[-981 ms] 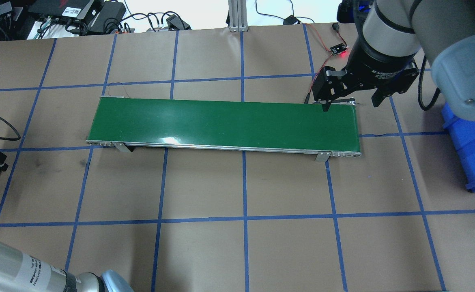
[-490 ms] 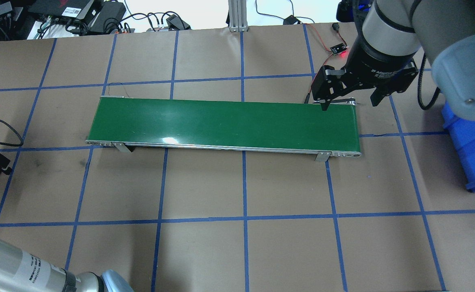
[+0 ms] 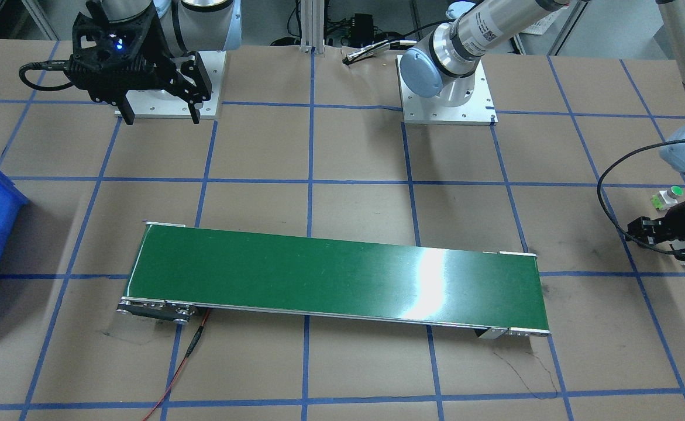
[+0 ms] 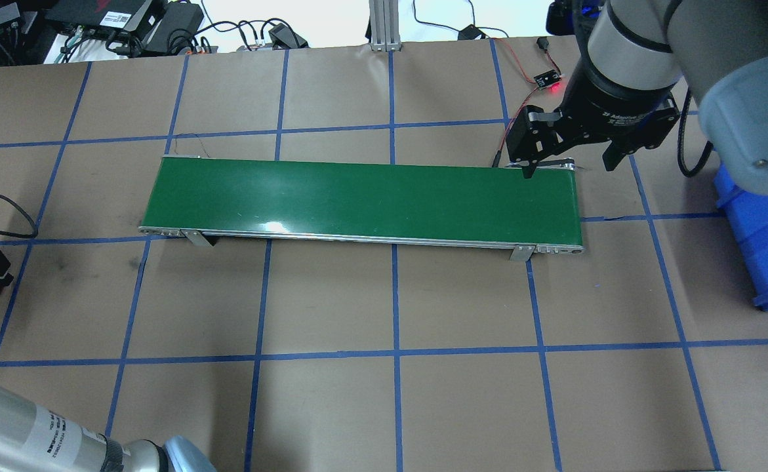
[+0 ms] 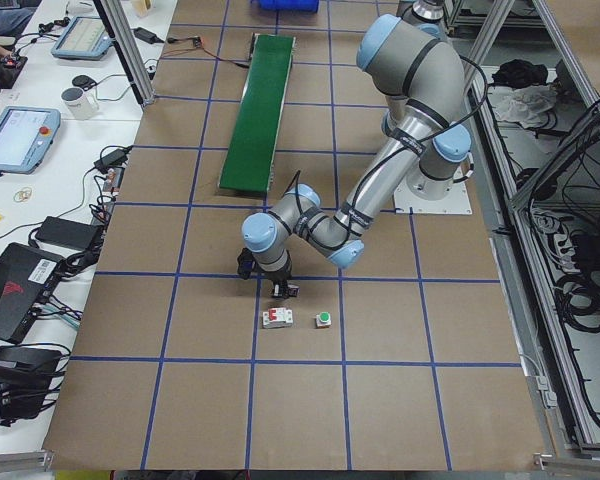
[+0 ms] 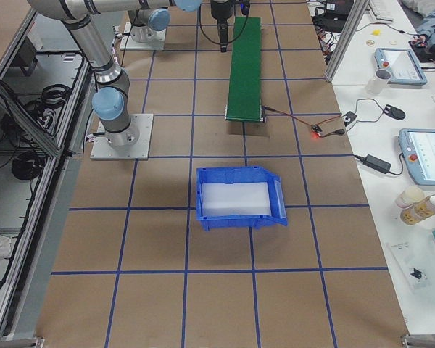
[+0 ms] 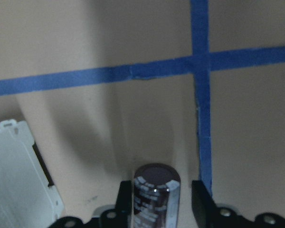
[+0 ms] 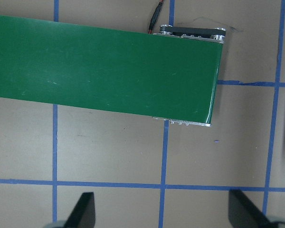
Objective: Move capacitor from left to right
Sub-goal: 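Grasp the brown capacitor with the left gripper and lift it, then carry the capacitor with the left gripper over the near end of the belt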
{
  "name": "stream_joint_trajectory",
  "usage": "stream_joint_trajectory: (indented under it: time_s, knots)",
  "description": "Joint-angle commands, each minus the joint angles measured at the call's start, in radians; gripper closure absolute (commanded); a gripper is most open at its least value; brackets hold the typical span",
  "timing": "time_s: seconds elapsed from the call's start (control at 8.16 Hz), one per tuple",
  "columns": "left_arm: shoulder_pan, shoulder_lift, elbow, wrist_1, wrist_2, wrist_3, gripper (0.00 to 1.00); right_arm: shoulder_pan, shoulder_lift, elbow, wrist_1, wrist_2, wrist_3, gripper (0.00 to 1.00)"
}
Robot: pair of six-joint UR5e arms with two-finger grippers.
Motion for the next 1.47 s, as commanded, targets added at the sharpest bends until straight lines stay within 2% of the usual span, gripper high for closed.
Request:
stream_joint_trajectory:
  time_s: [0.0,0.25,0.37,0.49,0.74,0.86,0.98,1.1,1.35]
  knots:
    - [0.003,0.011,0.001,-0.017,-0.009,-0.008,1.0,0.0,0.0,0.001,0.0,0.001,0.0,0.0]
    - [0.003,0.075,0.009,-0.145,-0.009,-0.023,1.0,0.0,-0.004,0.002,0.0,0.001,0.0,0.0]
    - [-0.018,0.148,0.009,-0.196,-0.023,-0.084,1.0,0.0,-0.004,0.001,0.0,-0.003,-0.002,0.0]
    - [-0.043,0.221,0.009,-0.203,-0.098,-0.124,1.0,0.0,-0.004,0.002,0.0,0.0,0.0,0.0]
    - [-0.224,0.298,0.015,-0.188,-0.175,-0.132,1.0,0.0,-0.002,0.002,0.003,0.0,0.0,0.0]
    - [-0.323,0.309,0.015,-0.154,-0.178,-0.201,1.0,0.0,-0.004,0.001,0.008,-0.002,0.0,0.0]
    - [-0.4,0.306,0.012,-0.063,-0.183,-0.276,1.0,0.0,-0.002,0.001,0.011,-0.005,-0.002,0.0]
    - [-0.449,0.289,0.012,-0.038,-0.192,-0.319,1.0,0.0,-0.002,0.001,0.012,-0.003,-0.002,0.0]
    - [-0.471,0.257,0.012,-0.019,-0.329,-0.333,1.0,-0.001,0.001,0.001,0.008,-0.003,-0.002,0.0]
